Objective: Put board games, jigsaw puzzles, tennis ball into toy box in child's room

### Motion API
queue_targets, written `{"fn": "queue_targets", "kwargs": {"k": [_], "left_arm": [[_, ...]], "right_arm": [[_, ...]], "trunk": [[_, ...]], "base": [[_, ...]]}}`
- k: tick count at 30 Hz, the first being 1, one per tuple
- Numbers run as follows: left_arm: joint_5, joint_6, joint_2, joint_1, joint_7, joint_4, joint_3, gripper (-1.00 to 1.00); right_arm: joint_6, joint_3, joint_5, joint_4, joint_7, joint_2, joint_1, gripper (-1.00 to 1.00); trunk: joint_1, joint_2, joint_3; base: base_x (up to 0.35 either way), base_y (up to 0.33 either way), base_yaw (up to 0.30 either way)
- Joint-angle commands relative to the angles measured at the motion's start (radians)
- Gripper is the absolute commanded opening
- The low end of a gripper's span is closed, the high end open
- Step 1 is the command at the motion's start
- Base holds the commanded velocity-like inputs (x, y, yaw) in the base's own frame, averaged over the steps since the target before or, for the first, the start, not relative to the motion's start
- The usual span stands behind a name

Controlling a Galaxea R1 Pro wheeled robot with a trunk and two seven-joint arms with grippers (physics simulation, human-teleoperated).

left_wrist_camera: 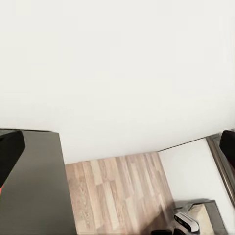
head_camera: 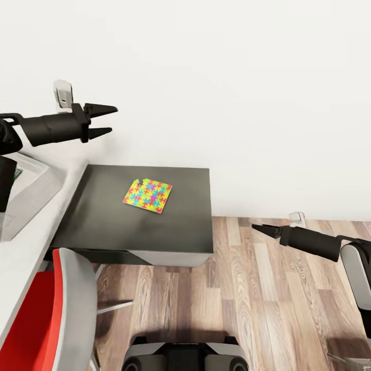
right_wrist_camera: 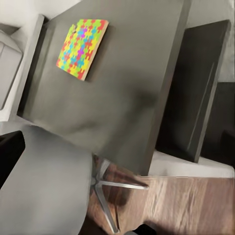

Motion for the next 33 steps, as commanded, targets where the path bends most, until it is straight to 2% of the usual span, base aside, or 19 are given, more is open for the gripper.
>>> {"fn": "queue_targets", "kwargs": {"k": [1,3,5,6,8,9,13,14,18,19,23,24,27,28,30,31,33], "left_arm": [[0.011,0.001,-0.007,0.001,0.018,-0.001,-0.002,1.00],[0.011,0.001,-0.016,0.003,0.026,-0.002,-0.002,1.00],[0.010,0.001,-0.039,0.008,0.040,-0.006,-0.003,1.00],[0.010,0.001,-0.039,0.008,0.040,-0.006,-0.003,1.00],[0.009,0.001,-0.065,0.011,0.057,-0.013,-0.004,1.00],[0.009,0.001,-0.065,0.011,0.057,-0.013,-0.004,1.00],[0.008,0.001,-0.126,0.025,0.118,-0.026,-0.007,1.00],[0.008,0.001,-0.126,0.025,0.118,-0.026,-0.007,1.00],[0.008,0.001,-0.197,0.076,0.208,-0.055,-0.018,1.00],[0.008,0.001,-0.197,0.076,0.208,-0.055,-0.018,1.00],[0.008,-0.001,-0.272,0.147,0.306,-0.080,-0.037,1.00],[0.008,-0.001,-0.272,0.147,0.306,-0.080,-0.037,1.00],[0.006,-0.003,-0.339,0.211,0.378,-0.110,-0.046,1.00],[0.006,-0.003,-0.339,0.211,0.378,-0.110,-0.046,1.00],[-0.004,-0.004,-0.386,0.256,0.430,-0.132,-0.055,1.00],[-0.004,-0.004,-0.386,0.256,0.430,-0.132,-0.055,1.00],[-0.026,-0.004,-0.434,0.302,0.482,-0.154,-0.069,1.00]], "right_arm": [[0.004,-0.001,0.004,0.000,0.006,0.000,-0.001,1.00],[0.004,-0.001,0.005,0.000,0.005,0.000,-0.001,1.00],[0.004,-0.001,0.006,0.000,0.003,0.000,-0.002,1.00],[0.004,-0.001,0.006,0.000,0.003,0.000,-0.002,1.00],[0.004,-0.002,0.008,0.000,0.001,-0.001,-0.003,1.00],[0.004,-0.002,0.008,0.000,0.001,-0.001,-0.003,1.00],[0.004,-0.004,0.011,0.000,-0.002,-0.003,-0.008,1.00],[0.004,-0.004,0.011,0.000,-0.002,-0.003,-0.008,1.00],[0.004,-0.010,0.012,0.001,-0.013,-0.007,-0.015,1.00],[0.004,-0.010,0.012,0.001,-0.013,-0.007,-0.015,1.00],[0.004,-0.014,0.012,0.001,-0.049,-0.008,-0.015,1.00],[0.004,-0.014,0.012,0.001,-0.049,-0.008,-0.015,1.00],[0.004,-0.015,0.012,0.001,-0.079,-0.007,-0.009,1.00],[0.004,-0.015,0.012,0.001,-0.079,-0.007,-0.009,1.00],[0.004,-0.016,0.012,0.000,-0.093,-0.009,-0.005,1.00],[0.004,-0.016,0.012,0.000,-0.093,-0.009,-0.005,1.00],[0.004,-0.019,0.013,0.000,-0.102,-0.014,0.000,1.00]], "trunk": [[0.001,-0.002,-0.001],[0.001,-0.002,-0.001],[0.001,-0.002,-0.001],[0.001,-0.002,-0.001],[0.001,-0.002,-0.001],[0.001,-0.002,-0.001],[0.001,-0.002,-0.001],[0.001,-0.002,-0.001],[0.001,-0.002,-0.001],[0.001,-0.002,-0.001],[0.001,-0.002,0.000],[0.001,-0.002,0.001],[0.001,-0.002,0.003],[0.001,-0.002,0.004],[0.001,-0.002,0.006],[0.001,-0.002,0.007],[0.001,-0.002,0.009]], "base": [[-0.006,-0.002,-0.276],[-0.005,-0.002,-0.277],[-0.003,-0.001,-0.278],[-0.003,-0.001,-0.278],[-0.002,-0.001,-0.279],[-0.002,-0.001,-0.279],[-0.001,0.000,-0.280],[-0.001,0.000,-0.280],[0.000,0.000,-0.281],[0.000,0.000,-0.281],[0.000,0.000,-0.275],[0.000,0.000,-0.267],[0.000,0.000,-0.249],[0.000,0.000,-0.241],[0.000,0.000,-0.227],[0.000,0.000,-0.222],[0.000,0.000,-0.210]]}}
